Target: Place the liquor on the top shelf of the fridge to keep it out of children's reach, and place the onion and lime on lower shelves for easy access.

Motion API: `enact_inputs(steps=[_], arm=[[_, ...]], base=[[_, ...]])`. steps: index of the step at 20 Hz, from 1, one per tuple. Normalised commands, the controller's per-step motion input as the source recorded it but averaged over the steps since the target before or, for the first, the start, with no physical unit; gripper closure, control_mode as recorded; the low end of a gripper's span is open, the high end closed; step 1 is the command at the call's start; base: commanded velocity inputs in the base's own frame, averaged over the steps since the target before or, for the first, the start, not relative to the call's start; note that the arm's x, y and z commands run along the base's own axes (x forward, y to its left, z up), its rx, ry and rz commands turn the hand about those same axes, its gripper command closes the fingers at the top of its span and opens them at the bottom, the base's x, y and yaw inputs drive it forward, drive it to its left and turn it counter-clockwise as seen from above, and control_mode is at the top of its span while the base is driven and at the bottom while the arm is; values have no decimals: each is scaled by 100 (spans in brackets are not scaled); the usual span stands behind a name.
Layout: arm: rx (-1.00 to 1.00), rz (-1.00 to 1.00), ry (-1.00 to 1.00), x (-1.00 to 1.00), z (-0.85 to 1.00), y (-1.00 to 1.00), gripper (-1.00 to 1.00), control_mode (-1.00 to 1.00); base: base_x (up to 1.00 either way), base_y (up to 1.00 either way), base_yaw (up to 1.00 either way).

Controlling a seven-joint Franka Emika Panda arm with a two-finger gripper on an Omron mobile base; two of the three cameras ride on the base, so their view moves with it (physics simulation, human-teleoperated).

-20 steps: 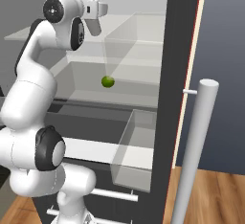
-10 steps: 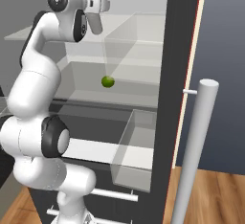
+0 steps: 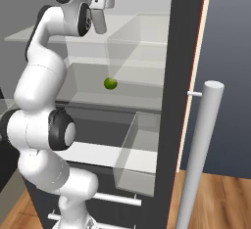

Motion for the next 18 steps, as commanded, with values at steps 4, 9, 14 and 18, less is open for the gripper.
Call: enact_inputs(steps=[4, 9, 14, 18], arm=[[0, 0, 3, 34, -17, 0, 100, -100], [0, 0, 3, 35, -19, 0, 100, -100], [0, 0, 4, 37, -20, 0, 100, -100], [0, 0, 5, 39, -21, 0, 100, -100]], base=[[0, 0, 0], [0, 0, 0], [0, 0, 0], [0, 0, 0]])
